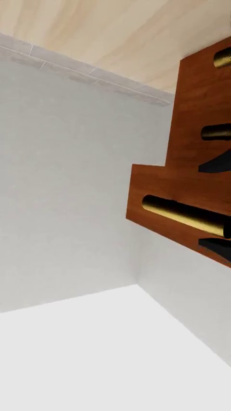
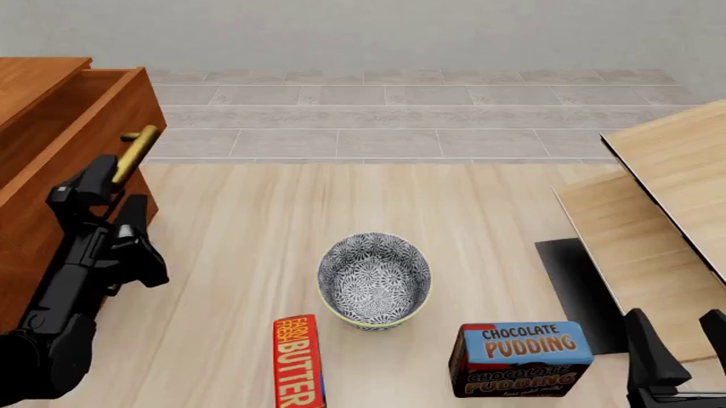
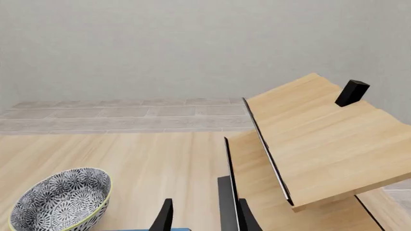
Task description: Close the top drawer of the cabinet.
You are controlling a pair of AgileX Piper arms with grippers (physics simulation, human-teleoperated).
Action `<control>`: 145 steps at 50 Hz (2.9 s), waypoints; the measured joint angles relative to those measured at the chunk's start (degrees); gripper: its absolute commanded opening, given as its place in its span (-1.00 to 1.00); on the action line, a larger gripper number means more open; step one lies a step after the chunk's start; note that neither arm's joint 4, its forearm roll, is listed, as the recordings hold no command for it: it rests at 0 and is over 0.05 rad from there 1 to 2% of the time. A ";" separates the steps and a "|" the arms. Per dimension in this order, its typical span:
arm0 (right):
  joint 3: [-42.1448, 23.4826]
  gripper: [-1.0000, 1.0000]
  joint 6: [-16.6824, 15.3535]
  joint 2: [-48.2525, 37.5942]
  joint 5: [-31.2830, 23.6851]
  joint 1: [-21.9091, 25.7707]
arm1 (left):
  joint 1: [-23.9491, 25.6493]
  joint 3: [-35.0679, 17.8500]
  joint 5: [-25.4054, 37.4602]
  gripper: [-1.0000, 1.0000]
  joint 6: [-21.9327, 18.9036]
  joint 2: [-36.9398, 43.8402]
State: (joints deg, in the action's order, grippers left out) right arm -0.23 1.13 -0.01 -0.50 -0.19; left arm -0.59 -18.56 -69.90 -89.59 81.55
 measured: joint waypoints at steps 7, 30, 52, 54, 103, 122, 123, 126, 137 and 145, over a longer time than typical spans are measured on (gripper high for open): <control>0.01 1.00 0.06 0.00 0.02 0.02 | -0.05 0.01 0.00 1.00 -0.22 0.02; 0.06 1.00 0.21 0.00 0.09 0.01 | -0.69 -0.04 0.00 1.00 -1.03 0.18; 0.06 1.00 0.11 0.00 0.02 0.19 | -1.39 -0.11 0.00 1.00 -1.18 0.28; 0.05 1.00 0.09 0.00 0.01 0.22 | -1.48 -0.10 0.00 1.00 -1.18 0.29; -0.15 1.00 -0.36 0.00 0.00 0.75 | -3.19 0.29 0.00 1.00 -1.10 0.04; -0.43 1.00 -0.59 0.00 -0.18 1.06 | -4.02 1.16 0.00 1.00 -1.14 -0.72; -0.43 1.00 -0.59 0.00 -0.18 1.08 | -4.11 1.19 0.00 1.00 -1.12 -0.75; -0.40 1.00 -0.61 0.00 -0.17 1.11 | -4.35 1.27 0.01 1.00 -1.07 -0.82; -0.24 1.00 -0.67 0.00 -0.07 1.18 | -5.11 1.38 0.05 1.00 -1.01 -1.03; -0.10 1.00 -0.69 0.00 0.00 1.26 | -5.80 1.24 0.08 1.00 -0.98 -0.91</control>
State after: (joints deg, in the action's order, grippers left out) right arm -0.34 0.44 -0.01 -0.50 1.07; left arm -6.38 -17.33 -69.82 -90.58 80.64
